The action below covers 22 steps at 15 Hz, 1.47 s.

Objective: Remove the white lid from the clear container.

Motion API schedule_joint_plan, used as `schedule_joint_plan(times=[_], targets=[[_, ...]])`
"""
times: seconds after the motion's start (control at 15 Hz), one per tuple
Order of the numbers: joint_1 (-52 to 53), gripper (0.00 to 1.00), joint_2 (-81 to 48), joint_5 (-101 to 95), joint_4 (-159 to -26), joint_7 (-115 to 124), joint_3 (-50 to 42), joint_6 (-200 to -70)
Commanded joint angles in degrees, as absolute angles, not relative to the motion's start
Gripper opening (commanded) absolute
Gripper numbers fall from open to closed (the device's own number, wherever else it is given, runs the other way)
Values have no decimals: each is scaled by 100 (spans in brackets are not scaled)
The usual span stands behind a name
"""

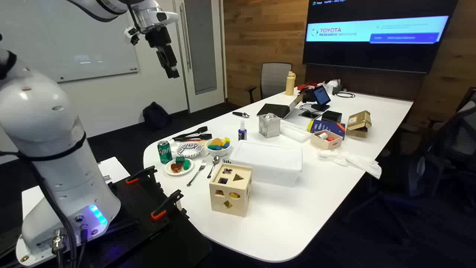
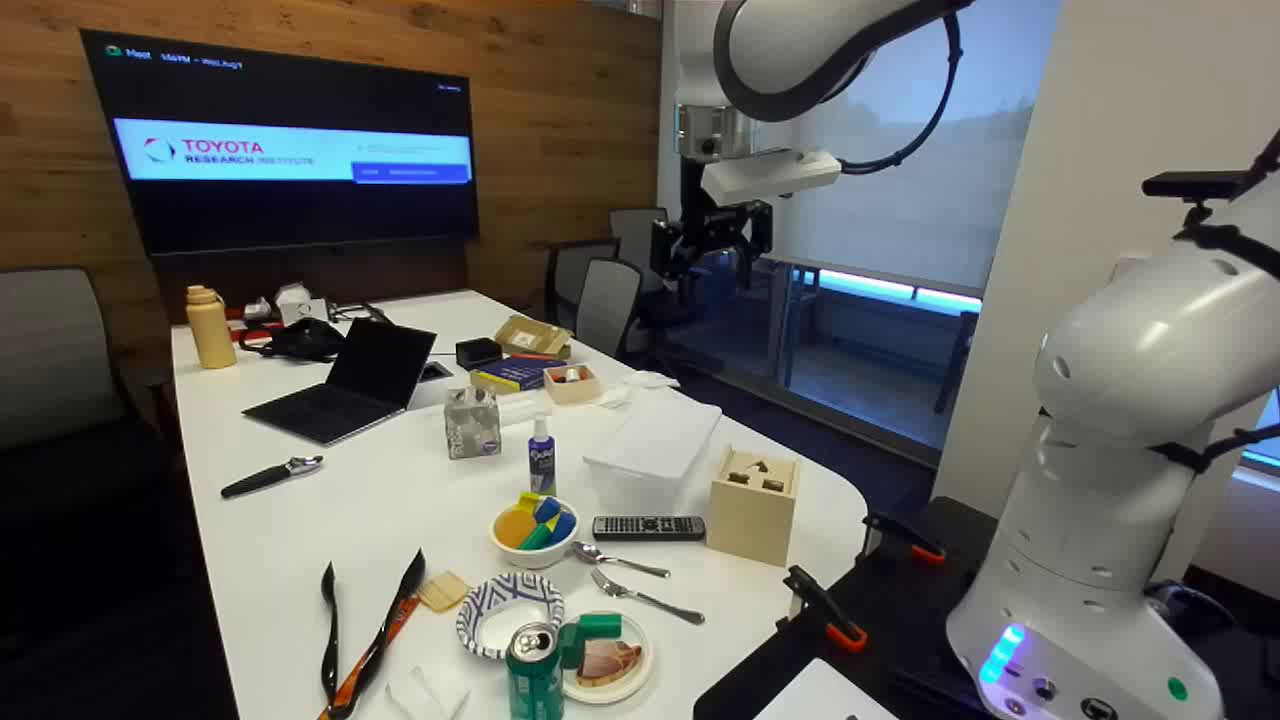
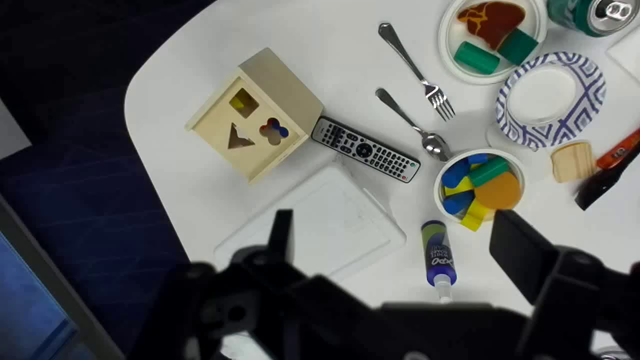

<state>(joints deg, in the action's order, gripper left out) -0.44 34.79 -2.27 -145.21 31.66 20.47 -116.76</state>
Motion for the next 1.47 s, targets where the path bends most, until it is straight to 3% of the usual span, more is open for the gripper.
schedule_joint_plan(times=[0.0, 0.33, 0.67, 1.07, 1.13, 1.4], targets=[[77, 100, 3452, -303, -14511, 3227, 1939, -11660], [77, 100, 3452, -303, -14511, 3227, 1939, -11660], [-397, 100, 1820, -1248, -14171, 3178, 2312, -12419], [-925, 100, -395, -3930, -13428, 4223, 2949, -12584], [-232, 100, -781, -4320, -13221, 4366, 2278, -12476], [620, 100, -2077, -4890, -12397, 4242, 1409, -12566]])
